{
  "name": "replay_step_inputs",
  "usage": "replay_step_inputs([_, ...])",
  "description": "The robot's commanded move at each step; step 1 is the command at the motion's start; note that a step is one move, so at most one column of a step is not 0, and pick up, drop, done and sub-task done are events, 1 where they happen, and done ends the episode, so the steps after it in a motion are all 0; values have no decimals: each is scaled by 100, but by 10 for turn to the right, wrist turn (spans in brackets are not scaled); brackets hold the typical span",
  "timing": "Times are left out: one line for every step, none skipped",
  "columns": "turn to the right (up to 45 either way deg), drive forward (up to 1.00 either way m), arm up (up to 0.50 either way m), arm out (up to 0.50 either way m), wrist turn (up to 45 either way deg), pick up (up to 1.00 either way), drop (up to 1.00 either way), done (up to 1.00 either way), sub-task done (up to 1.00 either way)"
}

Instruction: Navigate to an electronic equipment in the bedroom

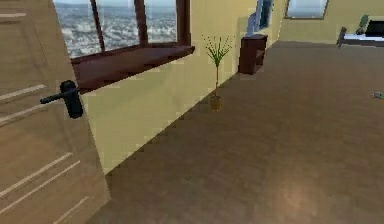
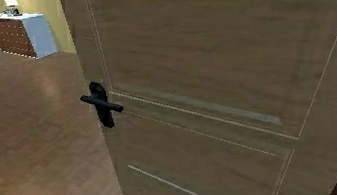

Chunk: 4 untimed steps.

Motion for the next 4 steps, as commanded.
replay_step_inputs([30,0,0,0,0,0,0,0,0])
replay_step_inputs([0,25,0,0,0,0,0,0,0])
replay_step_inputs([210,0,0,0,0,0,0,0,0])
replay_step_inputs([0,100,0,0,0,0,0,0,0])
